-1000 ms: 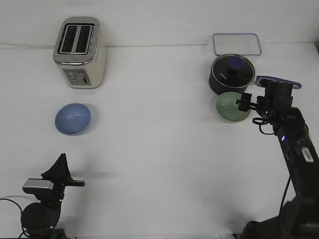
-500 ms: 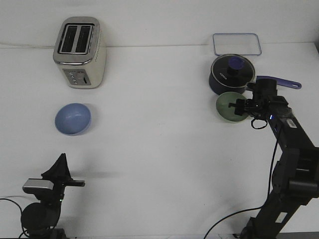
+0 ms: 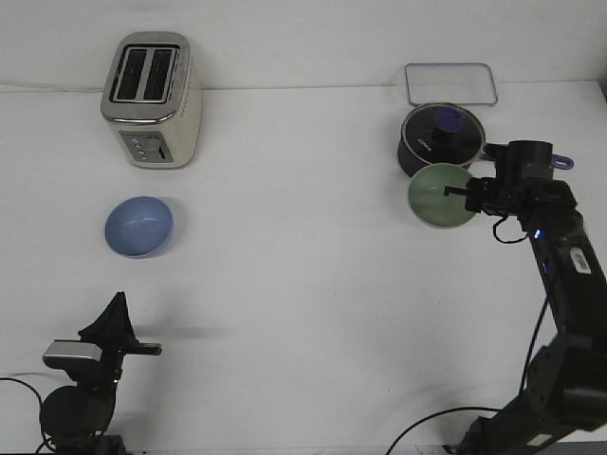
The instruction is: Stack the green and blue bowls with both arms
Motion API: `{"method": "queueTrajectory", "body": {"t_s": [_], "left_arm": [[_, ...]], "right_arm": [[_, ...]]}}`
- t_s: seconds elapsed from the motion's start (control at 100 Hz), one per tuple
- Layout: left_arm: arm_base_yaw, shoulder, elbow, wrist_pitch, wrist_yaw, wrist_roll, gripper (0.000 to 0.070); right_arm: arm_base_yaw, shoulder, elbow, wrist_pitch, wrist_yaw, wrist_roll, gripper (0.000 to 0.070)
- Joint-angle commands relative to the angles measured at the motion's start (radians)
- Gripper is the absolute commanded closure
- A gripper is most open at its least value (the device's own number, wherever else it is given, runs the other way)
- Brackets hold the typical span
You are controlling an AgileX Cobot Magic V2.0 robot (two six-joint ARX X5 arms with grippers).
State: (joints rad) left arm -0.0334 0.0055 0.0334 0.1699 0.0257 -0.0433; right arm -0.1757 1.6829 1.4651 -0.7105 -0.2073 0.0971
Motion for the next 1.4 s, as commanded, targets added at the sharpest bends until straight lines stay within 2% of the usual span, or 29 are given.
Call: {"method": "queueTrajectory", "body": {"t_s": [0.0, 0.17, 0.34, 0.59, 0.75, 0.92, 1.24, 1.28, 1.36, 1.39], "left_arm": [[-0.001, -0.002, -0.019, 0.011, 0.001, 0.002, 0.0685], [-0.001, -0.002, -0.019, 0.011, 0.001, 0.005, 0.0685], [-0.001, -0.002, -0.019, 0.011, 0.001, 0.005, 0.0685], [-0.001, -0.002, -0.019, 0.011, 0.001, 0.005, 0.0685], [-0.001, -0.002, -0.019, 0.011, 0.001, 0.005, 0.0685], [-0.001, -0.002, -0.019, 0.011, 0.001, 0.005, 0.0685], [-0.001, -0.001, -0.019, 0.011, 0.001, 0.005, 0.0685], [-0.001, -0.001, -0.019, 0.012, 0.001, 0.005, 0.0685], [-0.001, -0.001, -0.019, 0.014, 0.001, 0.000, 0.0686], [-0.001, -0.002, -0.019, 0.018, 0.001, -0.004, 0.0686]], "right_arm": [[0.007, -0.061, 0.023, -0.017, -0.039, 0.002, 0.0700], [0.081, -0.199, 0.002, -0.102, -0.109, 0.004, 0.0700], [0.251, -0.335, -0.130, -0.097, -0.114, 0.033, 0.0700], [0.546, -0.378, -0.332, -0.011, -0.105, 0.110, 0.0700], [0.687, -0.360, -0.460, 0.102, -0.071, 0.181, 0.0700], [0.763, -0.324, -0.544, 0.194, -0.072, 0.222, 0.0700], [0.798, -0.221, -0.548, 0.238, -0.058, 0.216, 0.0699], [0.798, -0.221, -0.548, 0.239, -0.058, 0.212, 0.0659], [0.798, -0.222, -0.547, 0.241, -0.058, 0.212, 0.0469], [0.798, -0.226, -0.547, 0.241, -0.058, 0.212, 0.0418]]}}
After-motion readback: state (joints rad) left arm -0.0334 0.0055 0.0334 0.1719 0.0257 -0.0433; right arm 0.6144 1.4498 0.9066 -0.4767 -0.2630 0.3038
